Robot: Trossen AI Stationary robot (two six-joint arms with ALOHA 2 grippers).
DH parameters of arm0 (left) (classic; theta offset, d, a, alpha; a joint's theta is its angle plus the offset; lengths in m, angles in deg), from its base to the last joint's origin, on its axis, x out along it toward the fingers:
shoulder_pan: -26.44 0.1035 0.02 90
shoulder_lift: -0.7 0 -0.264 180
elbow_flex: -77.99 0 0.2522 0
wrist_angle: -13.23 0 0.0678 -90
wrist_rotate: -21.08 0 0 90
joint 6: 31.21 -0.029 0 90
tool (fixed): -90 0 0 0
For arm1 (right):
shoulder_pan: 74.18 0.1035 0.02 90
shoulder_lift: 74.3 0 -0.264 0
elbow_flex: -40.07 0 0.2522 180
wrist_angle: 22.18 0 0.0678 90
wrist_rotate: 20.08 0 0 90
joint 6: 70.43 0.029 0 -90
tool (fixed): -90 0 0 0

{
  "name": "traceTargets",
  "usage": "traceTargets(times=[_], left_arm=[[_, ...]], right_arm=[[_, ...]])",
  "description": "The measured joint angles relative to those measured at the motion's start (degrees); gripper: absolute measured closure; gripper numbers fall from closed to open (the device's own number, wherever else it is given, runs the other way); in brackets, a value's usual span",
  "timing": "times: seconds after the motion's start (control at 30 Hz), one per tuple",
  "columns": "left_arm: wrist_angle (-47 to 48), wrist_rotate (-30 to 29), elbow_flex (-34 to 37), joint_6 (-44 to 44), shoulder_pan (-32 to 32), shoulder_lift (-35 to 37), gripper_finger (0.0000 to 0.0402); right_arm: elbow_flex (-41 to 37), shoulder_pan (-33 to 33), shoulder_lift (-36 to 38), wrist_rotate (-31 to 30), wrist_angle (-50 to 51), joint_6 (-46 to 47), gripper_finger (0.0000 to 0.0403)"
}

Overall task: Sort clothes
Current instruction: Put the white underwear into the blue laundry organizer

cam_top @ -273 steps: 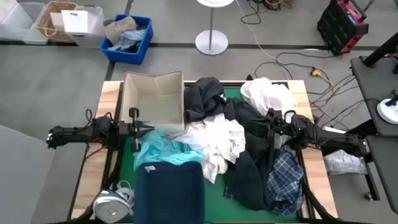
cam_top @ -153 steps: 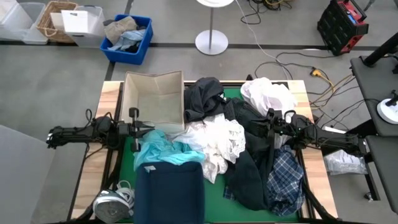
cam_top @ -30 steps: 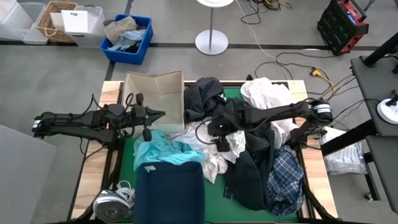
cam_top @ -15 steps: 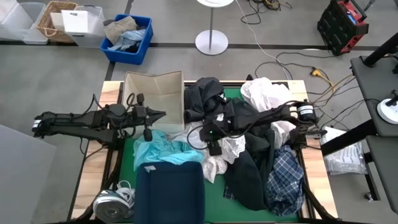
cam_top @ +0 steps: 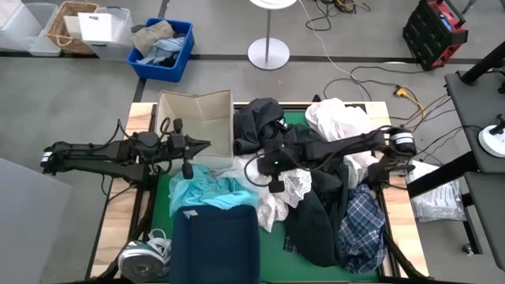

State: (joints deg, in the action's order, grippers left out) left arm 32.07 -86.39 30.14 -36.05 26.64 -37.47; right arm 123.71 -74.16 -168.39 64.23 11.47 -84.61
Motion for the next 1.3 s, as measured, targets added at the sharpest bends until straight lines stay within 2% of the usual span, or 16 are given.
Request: traceTargets(times=[0.4,0.6,0.9,1.0,1.03,1.1,1.2,1.3], left_arm=[[-0.4,0.0,0.0,0.5,0.0,-0.8,0.0402],[-2.1,0.0,0.0,0.5,0.0,-1.3,0.0402],[-4.9,0.0,0.0,1.0,0.0,-1.6,0.0402],[-5.2,0.0,0.0,1.7,0.0,-1.6,0.0402],[-5.2,0.0,0.0,2.2,0.0,-1.6,0.0402],[-5.1,0.0,0.0,2.8,0.0,-1.6,0.0402],[-5.1,0.0,0.0,3.6,0.0,-1.6,0.0402],[-5.1,0.0,0.0,3.9,0.0,-1.6,0.0402]], right_arm=[[0.0,2.7,14.0,-1.6,-0.7,-1.1,0.0393],[0.0,3.6,18.8,-1.9,-4.9,-2.8,0.0393],[0.4,6.6,22.5,-1.5,-14.2,-6.5,0.0393],[2.5,7.4,22.6,-5.7,-14.3,-5.4,0.0393],[3.3,7.6,22.6,-8.1,-13.4,-4.5,0.0393],[5.9,7.6,22.3,-8.8,-6.5,-1.1,0.0393],[10.7,6.8,20.7,-7.8,10.4,10.5,0.0393],[12.1,6.4,19.3,-7.4,26.9,21.8,0.039]])
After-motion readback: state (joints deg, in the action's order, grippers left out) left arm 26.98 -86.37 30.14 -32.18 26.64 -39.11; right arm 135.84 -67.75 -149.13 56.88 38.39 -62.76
